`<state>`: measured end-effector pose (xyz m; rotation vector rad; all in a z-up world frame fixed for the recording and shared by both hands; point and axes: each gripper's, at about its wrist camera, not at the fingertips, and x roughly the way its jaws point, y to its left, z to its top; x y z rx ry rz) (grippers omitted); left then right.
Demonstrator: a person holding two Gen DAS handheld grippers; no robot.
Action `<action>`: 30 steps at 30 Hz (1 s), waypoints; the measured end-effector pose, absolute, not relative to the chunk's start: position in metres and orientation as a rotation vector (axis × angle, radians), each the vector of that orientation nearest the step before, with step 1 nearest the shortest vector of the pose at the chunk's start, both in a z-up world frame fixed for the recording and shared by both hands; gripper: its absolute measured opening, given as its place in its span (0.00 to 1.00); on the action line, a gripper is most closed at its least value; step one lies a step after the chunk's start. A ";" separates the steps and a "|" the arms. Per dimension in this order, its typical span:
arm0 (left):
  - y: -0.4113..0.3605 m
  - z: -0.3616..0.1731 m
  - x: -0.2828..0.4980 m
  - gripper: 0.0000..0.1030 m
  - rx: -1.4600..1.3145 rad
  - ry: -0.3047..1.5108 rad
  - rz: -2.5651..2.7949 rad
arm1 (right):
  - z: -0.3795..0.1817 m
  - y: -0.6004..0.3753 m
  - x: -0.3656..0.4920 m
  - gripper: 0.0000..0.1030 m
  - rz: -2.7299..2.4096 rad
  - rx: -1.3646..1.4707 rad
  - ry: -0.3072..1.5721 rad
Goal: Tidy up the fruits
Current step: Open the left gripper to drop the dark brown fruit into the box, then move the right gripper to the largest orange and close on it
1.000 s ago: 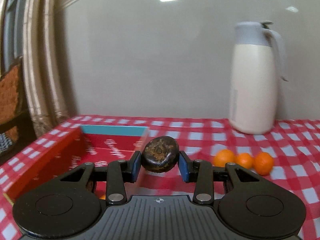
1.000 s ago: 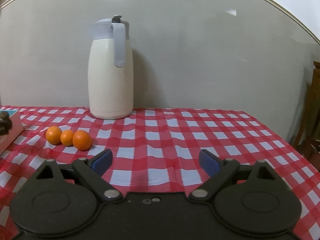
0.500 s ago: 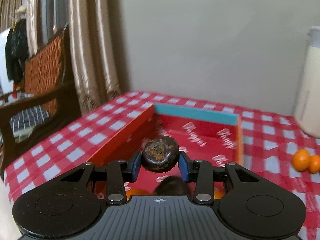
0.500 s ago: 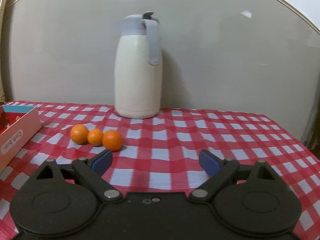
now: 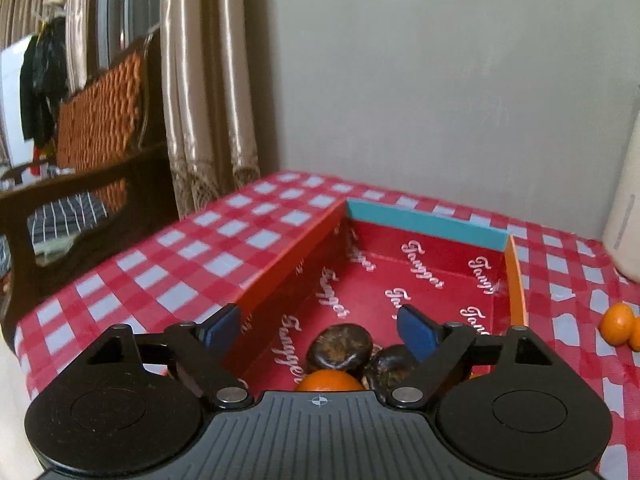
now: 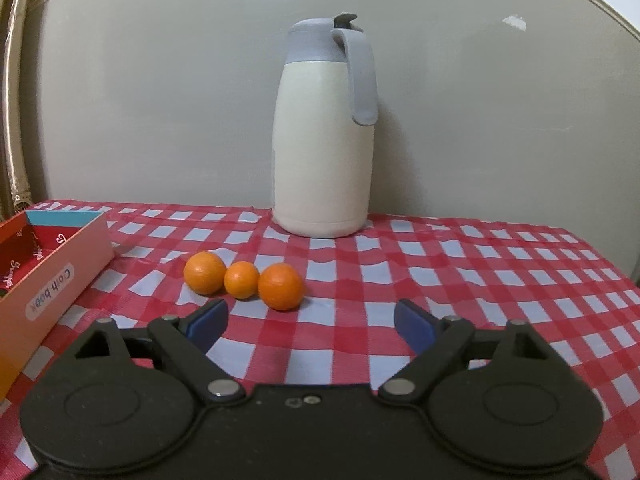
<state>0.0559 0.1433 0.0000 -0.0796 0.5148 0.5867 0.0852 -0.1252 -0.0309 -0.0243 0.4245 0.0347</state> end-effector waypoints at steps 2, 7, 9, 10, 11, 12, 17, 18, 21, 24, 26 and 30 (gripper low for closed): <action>0.145 0.002 0.052 0.84 -0.075 0.502 0.585 | -0.031 -0.125 0.090 0.83 0.038 -0.007 0.436; 0.154 0.007 0.038 0.86 -0.094 0.473 0.602 | -0.031 -0.125 0.103 0.75 0.035 0.024 0.455; 0.159 0.008 0.032 0.87 -0.094 0.457 0.616 | -0.031 -0.125 0.108 0.73 0.027 0.027 0.465; 0.161 0.008 0.030 0.88 -0.091 0.449 0.624 | -0.031 -0.125 0.111 0.73 0.025 0.040 0.472; 0.164 0.009 0.028 0.89 -0.087 0.441 0.635 | -0.032 -0.126 0.113 0.73 0.026 0.052 0.479; 0.167 0.010 0.025 0.89 -0.085 0.433 0.645 | -0.032 -0.127 0.115 0.73 0.026 0.064 0.487; 0.182 0.011 0.014 0.91 -0.090 0.406 0.691 | -0.033 -0.126 0.128 0.68 0.013 0.096 0.508; 0.185 0.011 0.013 0.91 -0.091 0.404 0.698 | -0.032 -0.125 0.130 0.67 0.011 0.099 0.510; 0.194 0.011 0.007 0.92 -0.089 0.395 0.721 | -0.032 -0.123 0.136 0.67 0.006 0.104 0.513; 0.200 0.012 0.004 0.95 -0.092 0.387 0.743 | -0.032 -0.121 0.141 0.66 0.007 0.110 0.518; 0.205 0.012 0.002 0.96 -0.095 0.386 0.759 | -0.033 -0.119 0.143 0.66 0.003 0.109 0.525; 0.212 0.011 -0.001 0.97 -0.098 0.387 0.778 | -0.032 -0.118 0.148 0.64 0.007 0.118 0.539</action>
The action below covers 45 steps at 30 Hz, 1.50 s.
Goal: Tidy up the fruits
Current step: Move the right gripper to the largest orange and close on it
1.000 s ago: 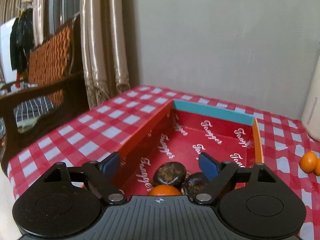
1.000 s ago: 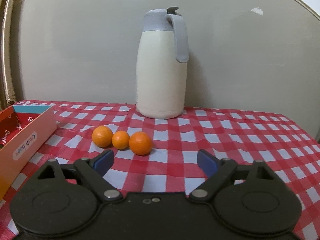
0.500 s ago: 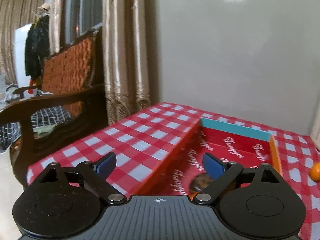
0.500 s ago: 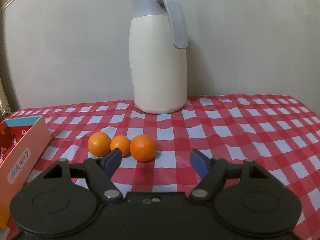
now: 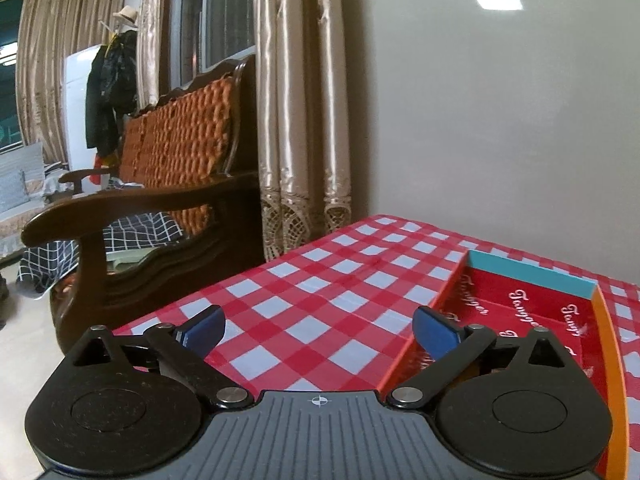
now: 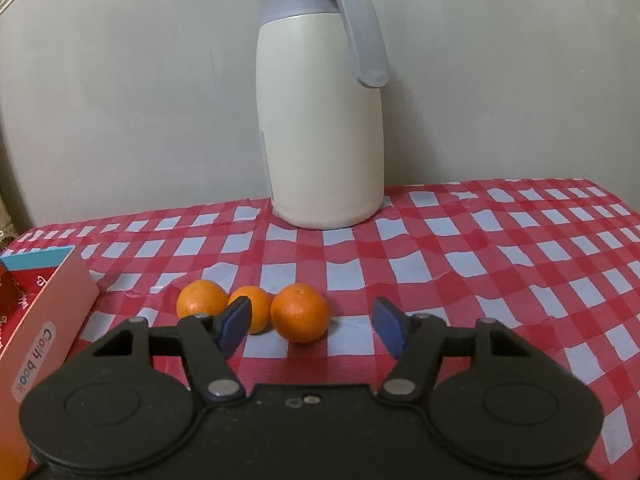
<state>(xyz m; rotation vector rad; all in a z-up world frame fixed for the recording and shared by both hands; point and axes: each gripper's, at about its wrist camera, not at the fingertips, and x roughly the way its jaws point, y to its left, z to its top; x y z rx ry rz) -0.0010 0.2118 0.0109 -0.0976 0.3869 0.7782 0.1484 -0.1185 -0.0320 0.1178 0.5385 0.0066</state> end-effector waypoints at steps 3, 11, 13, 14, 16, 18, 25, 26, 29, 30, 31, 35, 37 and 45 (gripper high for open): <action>0.216 0.010 -0.002 0.97 -0.091 0.385 0.788 | -0.032 -0.118 0.153 0.63 0.001 0.119 0.544; 0.218 0.009 -0.005 0.98 -0.087 0.388 0.798 | -0.039 -0.119 0.166 0.55 -0.006 0.137 0.578; 0.218 0.009 -0.005 0.99 -0.085 0.388 0.799 | -0.040 -0.118 0.169 0.55 -0.007 0.137 0.583; 0.218 0.009 -0.005 0.99 -0.086 0.388 0.798 | -0.041 -0.118 0.171 0.55 -0.007 0.139 0.585; 0.218 0.009 -0.005 0.99 -0.086 0.387 0.799 | -0.042 -0.118 0.174 0.54 -0.006 0.144 0.594; 0.218 0.009 -0.004 0.99 -0.083 0.388 0.800 | -0.043 -0.117 0.175 0.53 -0.010 0.146 0.595; 0.218 0.010 -0.005 0.99 -0.080 0.387 0.800 | -0.044 -0.114 0.179 0.53 -0.022 0.142 0.593; 0.218 0.010 -0.005 1.00 -0.080 0.387 0.801 | -0.044 -0.114 0.178 0.53 -0.020 0.144 0.594; 0.218 0.010 -0.004 1.00 -0.082 0.386 0.800 | -0.045 -0.113 0.180 0.52 -0.015 0.153 0.604; 0.218 0.010 -0.004 1.00 -0.081 0.386 0.801 | -0.047 -0.114 0.181 0.50 -0.014 0.153 0.614; 0.218 0.010 -0.004 1.00 -0.079 0.386 0.801 | -0.049 -0.113 0.183 0.47 -0.010 0.154 0.626; 0.218 0.010 -0.004 1.00 -0.081 0.384 0.802 | -0.051 -0.111 0.183 0.36 0.003 0.160 0.632; 0.219 0.009 -0.004 1.00 -0.081 0.384 0.805 | -0.051 -0.110 0.181 0.36 -0.002 0.157 0.628; 0.223 0.011 -0.006 1.00 -0.093 0.378 0.815 | -0.045 -0.111 0.174 0.36 -0.001 0.159 0.601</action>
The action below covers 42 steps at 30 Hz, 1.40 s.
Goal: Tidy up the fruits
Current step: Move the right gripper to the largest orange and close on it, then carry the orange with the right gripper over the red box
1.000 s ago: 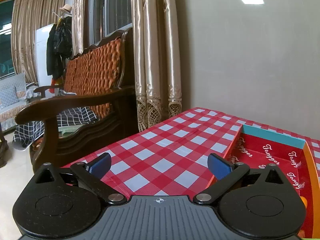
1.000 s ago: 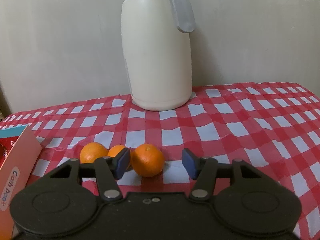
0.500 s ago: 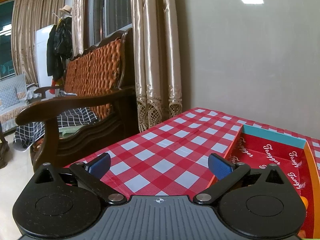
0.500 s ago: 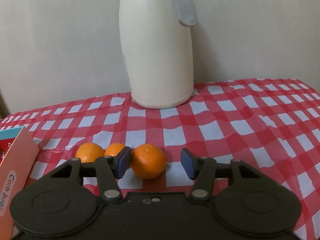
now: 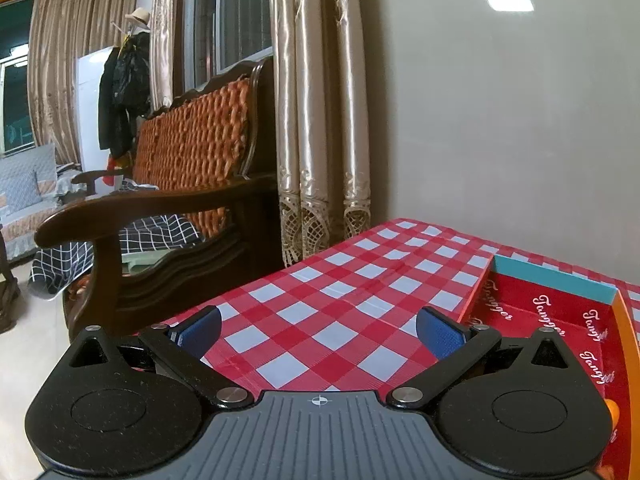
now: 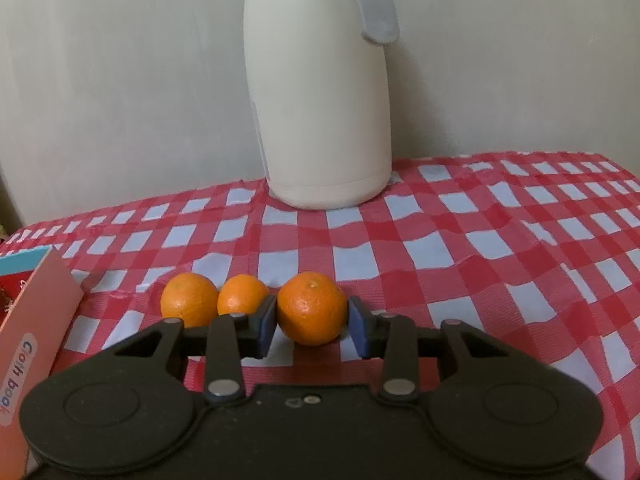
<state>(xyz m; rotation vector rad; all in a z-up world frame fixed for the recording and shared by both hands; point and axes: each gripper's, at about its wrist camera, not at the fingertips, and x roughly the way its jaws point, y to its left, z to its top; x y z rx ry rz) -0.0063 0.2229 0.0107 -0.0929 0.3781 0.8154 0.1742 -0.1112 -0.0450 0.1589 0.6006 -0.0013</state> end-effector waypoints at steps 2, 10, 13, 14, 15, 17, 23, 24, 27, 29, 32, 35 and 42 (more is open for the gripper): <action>0.224 0.011 -0.007 1.00 -0.096 0.377 0.818 | -0.038 -0.110 0.168 0.36 0.015 0.156 0.576; 0.230 0.014 -0.012 1.00 -0.109 0.371 0.838 | -0.004 -0.078 0.137 0.36 0.194 0.094 0.468; 0.235 0.013 -0.015 1.00 -0.109 0.372 0.850 | 0.005 -0.059 0.122 0.36 0.305 0.072 0.437; 0.237 0.013 -0.016 1.00 -0.109 0.373 0.857 | 0.007 -0.051 0.117 0.36 0.345 0.065 0.429; 0.239 0.013 -0.018 1.00 -0.111 0.374 0.865 | 0.009 -0.045 0.114 0.36 0.379 0.058 0.424; 0.245 0.013 -0.022 1.00 -0.120 0.376 0.879 | 0.012 -0.030 0.106 0.36 0.443 0.043 0.410; 0.260 0.011 -0.032 1.00 -0.133 0.382 0.912 | 0.008 0.008 0.091 0.36 0.561 -0.018 0.429; 0.262 0.011 -0.034 1.00 -0.134 0.382 0.916 | 0.007 0.013 0.090 0.36 0.575 -0.026 0.437; 0.268 0.009 -0.039 1.00 -0.137 0.382 0.929 | 0.002 0.026 0.086 0.36 0.607 -0.052 0.451; 0.273 0.009 -0.042 1.00 -0.141 0.386 0.936 | 0.000 0.035 0.083 0.36 0.624 -0.067 0.461; 0.279 0.008 -0.047 1.00 -0.149 0.384 0.951 | -0.003 0.045 0.080 0.36 0.637 -0.087 0.477; 0.285 0.007 -0.049 1.00 -0.156 0.386 0.962 | -0.007 0.051 0.078 0.36 0.641 -0.103 0.489; 0.292 0.005 -0.053 1.00 -0.165 0.389 0.973 | -0.010 0.058 0.075 0.39 0.638 -0.127 0.489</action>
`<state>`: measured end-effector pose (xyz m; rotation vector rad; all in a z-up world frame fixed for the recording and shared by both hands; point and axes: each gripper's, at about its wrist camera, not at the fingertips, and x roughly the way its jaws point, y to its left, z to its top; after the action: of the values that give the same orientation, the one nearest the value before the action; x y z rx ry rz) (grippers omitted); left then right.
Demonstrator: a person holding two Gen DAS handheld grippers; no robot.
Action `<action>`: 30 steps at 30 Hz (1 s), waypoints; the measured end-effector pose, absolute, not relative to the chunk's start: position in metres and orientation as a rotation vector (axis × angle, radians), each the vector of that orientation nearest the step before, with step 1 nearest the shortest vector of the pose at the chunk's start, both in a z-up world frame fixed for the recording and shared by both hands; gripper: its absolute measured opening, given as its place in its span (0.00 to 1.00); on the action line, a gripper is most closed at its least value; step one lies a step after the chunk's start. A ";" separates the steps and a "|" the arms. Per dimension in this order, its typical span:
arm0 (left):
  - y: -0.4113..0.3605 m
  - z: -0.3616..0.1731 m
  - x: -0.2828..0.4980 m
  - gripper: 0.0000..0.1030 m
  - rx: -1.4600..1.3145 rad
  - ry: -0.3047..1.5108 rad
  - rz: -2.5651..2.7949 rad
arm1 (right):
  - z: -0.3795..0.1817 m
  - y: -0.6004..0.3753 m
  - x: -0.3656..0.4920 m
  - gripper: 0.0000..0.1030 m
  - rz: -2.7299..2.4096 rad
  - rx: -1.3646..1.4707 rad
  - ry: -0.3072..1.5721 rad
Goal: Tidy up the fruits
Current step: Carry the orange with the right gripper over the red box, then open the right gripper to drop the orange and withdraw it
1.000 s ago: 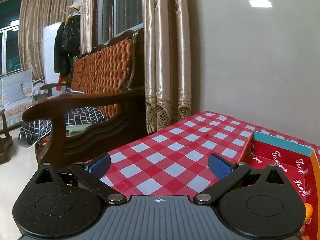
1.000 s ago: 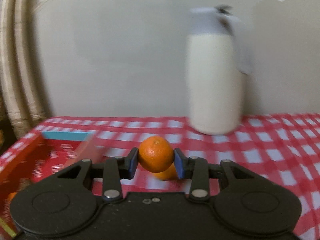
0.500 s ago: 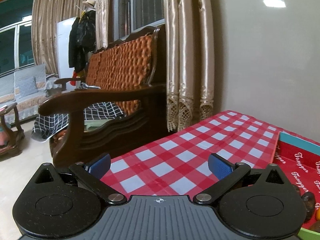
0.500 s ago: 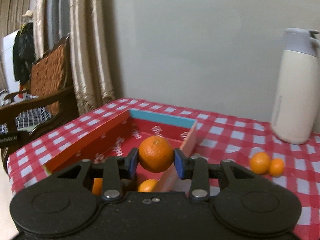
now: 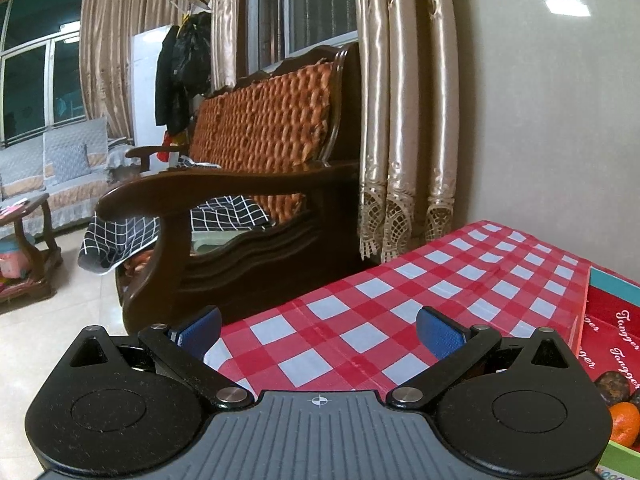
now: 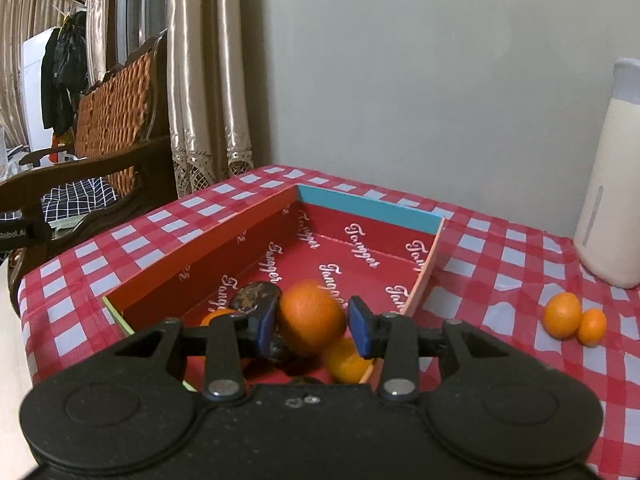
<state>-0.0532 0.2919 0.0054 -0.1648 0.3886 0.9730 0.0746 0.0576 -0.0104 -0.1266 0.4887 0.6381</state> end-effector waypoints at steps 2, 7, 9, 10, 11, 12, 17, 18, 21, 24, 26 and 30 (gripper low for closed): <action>0.292 0.005 -0.053 1.00 -0.168 0.390 0.972 | -0.009 0.058 0.074 0.42 0.641 -0.128 0.480; 0.289 0.005 -0.051 1.00 -0.164 0.394 0.966 | -0.006 0.055 0.072 0.50 0.617 -0.120 0.462; 0.286 0.006 -0.049 1.00 -0.161 0.393 0.963 | -0.003 0.051 0.072 0.57 0.600 -0.110 0.451; 0.284 0.006 -0.048 1.00 -0.159 0.393 0.960 | -0.001 0.049 0.072 0.63 0.591 -0.106 0.443; 0.282 0.006 -0.047 1.00 -0.157 0.392 0.958 | 0.000 0.047 0.071 0.67 0.579 -0.103 0.433; 0.280 0.007 -0.046 1.00 -0.155 0.392 0.954 | 0.002 0.045 0.071 0.68 0.562 -0.104 0.423; 0.265 0.009 -0.040 1.00 -0.134 0.383 0.934 | 0.005 0.030 0.072 0.74 0.471 -0.103 0.397; 0.261 0.010 -0.038 1.00 -0.126 0.380 0.927 | 0.006 0.025 0.073 0.76 0.450 -0.096 0.396; 0.245 0.012 -0.032 1.00 -0.091 0.365 0.901 | 0.005 0.009 0.076 0.77 0.391 -0.076 0.397; 0.228 0.015 -0.026 1.00 -0.067 0.342 0.860 | 0.001 -0.010 0.079 0.79 0.333 -0.059 0.394; 0.215 0.016 -0.020 1.00 -0.044 0.331 0.827 | -0.002 -0.023 0.082 0.80 0.282 -0.060 0.398; 0.185 0.018 -0.005 1.00 0.003 0.312 0.752 | -0.009 -0.050 0.089 0.81 0.179 -0.047 0.406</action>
<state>-0.0053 0.1850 0.0180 0.0033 0.3117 0.7521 0.0888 -0.0501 -0.0090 -0.0469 0.4058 0.1790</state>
